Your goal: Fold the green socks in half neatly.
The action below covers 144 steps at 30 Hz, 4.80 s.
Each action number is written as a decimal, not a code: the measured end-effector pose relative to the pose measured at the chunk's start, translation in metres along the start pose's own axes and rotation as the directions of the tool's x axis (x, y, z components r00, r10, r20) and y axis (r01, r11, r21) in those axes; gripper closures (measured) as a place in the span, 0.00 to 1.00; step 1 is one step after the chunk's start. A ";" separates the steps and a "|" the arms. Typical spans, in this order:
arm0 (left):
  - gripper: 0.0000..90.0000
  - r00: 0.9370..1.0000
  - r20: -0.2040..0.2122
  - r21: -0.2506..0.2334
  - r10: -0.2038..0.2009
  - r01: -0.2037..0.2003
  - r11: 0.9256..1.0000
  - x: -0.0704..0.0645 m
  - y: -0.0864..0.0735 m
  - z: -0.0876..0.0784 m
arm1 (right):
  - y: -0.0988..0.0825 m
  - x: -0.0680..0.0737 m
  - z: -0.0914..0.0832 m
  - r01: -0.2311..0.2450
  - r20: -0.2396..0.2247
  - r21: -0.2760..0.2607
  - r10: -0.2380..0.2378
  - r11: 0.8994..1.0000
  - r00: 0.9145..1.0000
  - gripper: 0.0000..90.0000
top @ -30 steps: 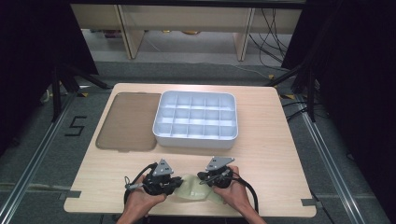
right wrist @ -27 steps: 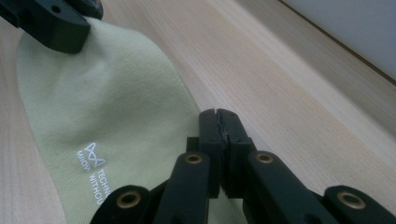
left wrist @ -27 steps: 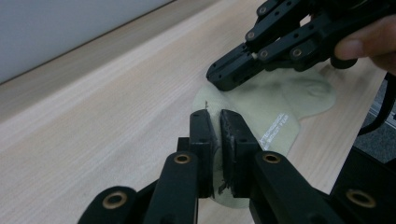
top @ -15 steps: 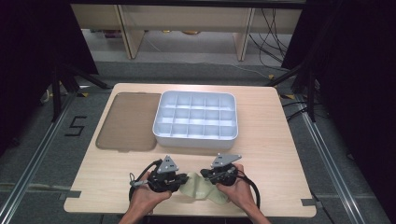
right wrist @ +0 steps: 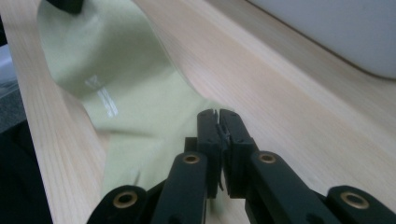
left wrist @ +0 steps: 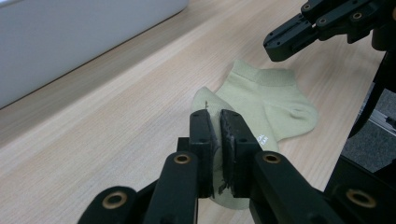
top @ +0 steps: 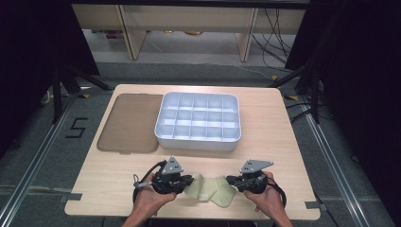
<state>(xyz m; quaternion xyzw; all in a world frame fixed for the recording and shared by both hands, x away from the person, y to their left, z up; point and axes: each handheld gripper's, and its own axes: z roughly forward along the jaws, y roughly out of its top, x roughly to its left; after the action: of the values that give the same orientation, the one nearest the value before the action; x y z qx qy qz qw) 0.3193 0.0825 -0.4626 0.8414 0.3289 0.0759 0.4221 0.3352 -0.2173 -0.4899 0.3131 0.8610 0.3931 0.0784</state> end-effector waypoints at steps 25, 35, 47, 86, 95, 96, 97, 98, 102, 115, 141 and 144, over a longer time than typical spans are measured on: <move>0.92 0.999 0.033 -0.027 0.009 -0.008 1.000 -0.014 0.015 0.014 | -0.012 -0.005 0.010 -0.013 -0.021 0.062 0.014 0.998 1.000 0.97; 0.92 0.998 0.065 -0.026 -0.002 0.004 1.000 -0.020 0.019 0.030 | -0.013 -0.005 0.010 -0.023 -0.027 0.062 0.025 0.998 0.999 0.97; 0.92 0.996 0.086 -0.011 0.004 -0.003 1.000 -0.029 0.026 0.047 | -0.013 -0.006 0.010 -0.026 -0.038 0.060 0.029 0.998 0.999 0.97; 0.87 0.989 0.150 -0.018 -0.005 0.008 1.000 -0.029 0.031 0.045 | -0.011 -0.014 -0.002 -0.055 -0.031 0.012 0.056 0.998 0.998 0.95; 0.99 0.990 0.137 0.023 0.022 -0.025 0.999 -0.028 0.019 0.046 | -0.010 -0.016 -0.009 -0.063 -0.016 -0.007 0.063 0.998 0.998 0.96; 0.99 0.990 0.137 0.026 0.018 -0.022 0.999 -0.028 0.017 0.047 | -0.010 -0.015 -0.010 -0.066 -0.021 -0.008 0.066 0.998 0.998 0.96; 0.99 0.990 0.139 0.032 0.029 -0.034 0.999 -0.027 0.016 0.046 | -0.009 -0.014 -0.012 -0.062 -0.016 -0.024 0.062 0.998 0.998 0.96; 0.99 0.990 0.136 0.036 0.022 -0.027 0.999 -0.028 0.015 0.047 | -0.009 -0.014 -0.012 -0.062 -0.016 -0.024 0.062 0.998 0.998 0.96; 0.98 0.990 0.141 0.044 0.031 -0.038 0.998 -0.032 0.011 0.048 | -0.004 -0.008 -0.017 -0.033 -0.030 -0.047 0.032 0.998 0.999 0.96; 0.97 0.991 0.119 0.109 0.062 -0.075 0.991 -0.032 -0.002 0.060 | -0.001 0.008 -0.005 0.035 -0.077 0.005 -0.035 0.999 0.996 0.96; 0.97 0.990 0.112 0.101 0.087 -0.098 0.990 -0.045 -0.007 0.059 | 0.026 0.006 0.018 0.070 -0.079 0.006 -0.069 0.998 0.994 0.97; 0.97 0.988 0.113 0.113 0.102 -0.115 0.987 -0.044 -0.008 0.060 | 0.037 0.009 0.031 0.107 -0.098 0.006 -0.106 0.994 0.989 0.97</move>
<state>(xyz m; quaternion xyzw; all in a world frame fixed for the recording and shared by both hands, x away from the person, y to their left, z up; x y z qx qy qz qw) 0.3059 0.0191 -0.5001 0.8846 0.2634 0.0340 0.3834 0.3577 -0.1742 -0.4827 0.2474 0.8815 0.3983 0.0551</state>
